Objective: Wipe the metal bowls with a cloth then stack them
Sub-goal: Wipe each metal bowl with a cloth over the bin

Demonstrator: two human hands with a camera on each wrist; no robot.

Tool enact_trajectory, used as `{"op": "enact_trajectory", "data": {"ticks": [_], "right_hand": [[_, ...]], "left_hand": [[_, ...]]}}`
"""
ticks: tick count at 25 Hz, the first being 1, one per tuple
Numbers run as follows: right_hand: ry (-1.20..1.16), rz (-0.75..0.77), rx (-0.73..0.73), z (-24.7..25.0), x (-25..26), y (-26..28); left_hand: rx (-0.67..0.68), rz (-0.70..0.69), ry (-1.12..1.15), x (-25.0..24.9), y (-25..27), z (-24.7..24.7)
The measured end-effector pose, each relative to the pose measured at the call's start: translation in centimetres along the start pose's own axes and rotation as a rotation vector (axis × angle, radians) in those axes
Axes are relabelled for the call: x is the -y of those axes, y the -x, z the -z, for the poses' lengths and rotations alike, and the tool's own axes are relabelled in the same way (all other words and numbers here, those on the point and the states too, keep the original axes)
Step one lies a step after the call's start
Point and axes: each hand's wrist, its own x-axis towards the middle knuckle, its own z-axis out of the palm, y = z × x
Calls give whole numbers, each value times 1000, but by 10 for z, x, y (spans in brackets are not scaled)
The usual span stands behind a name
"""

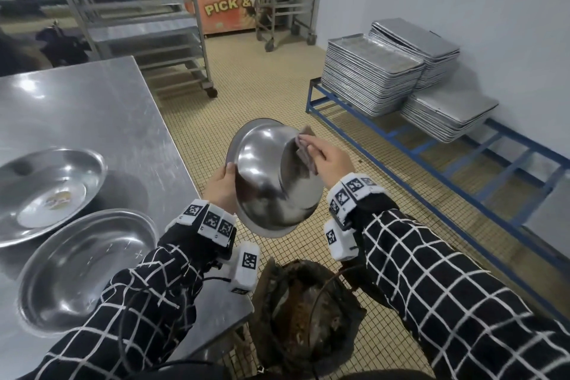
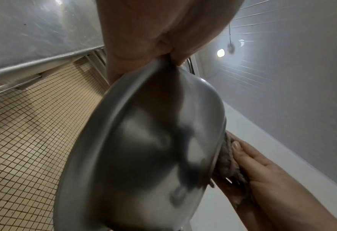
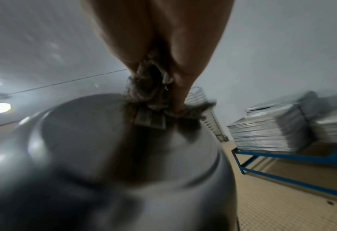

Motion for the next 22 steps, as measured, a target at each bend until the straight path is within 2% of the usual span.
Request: {"op": "enact_trajectory", "data": {"ticks": [3,6,8,10,13,15,16,18,20,21,22], "right_hand": [[1,95,111,-16,3,21],[81,226,197,-22,-15,53],[165,231,219,-21,-36,69],[130,99,90,-20,-55,80],[-72,-212,-353,-18,-63,84],[-152,-266,-498,-17,-56,85],[-209,-231,-482,-19,-48,86],[-235,-58,-323,-26,-25,92],[-74,212,-204,-36,-11,89],[11,316,-189,-35,-10,79],[66,358,-182,-29,-10,65]], "left_hand": [[-6,10,47,-3,-6,6],[-22,32,105,-2,-12,11],[-46,20,75,0,-11,11],[-65,5,70,0,-8,7],[-78,-19,83,2,-1,1],[-70,-38,76,3,8,-7],[-65,-56,62,1,14,-12],[-49,-77,82,-2,23,-22],[-30,-107,119,-11,32,-30],[-31,-124,129,-15,36,-33],[-29,-134,132,-19,39,-35]]}}
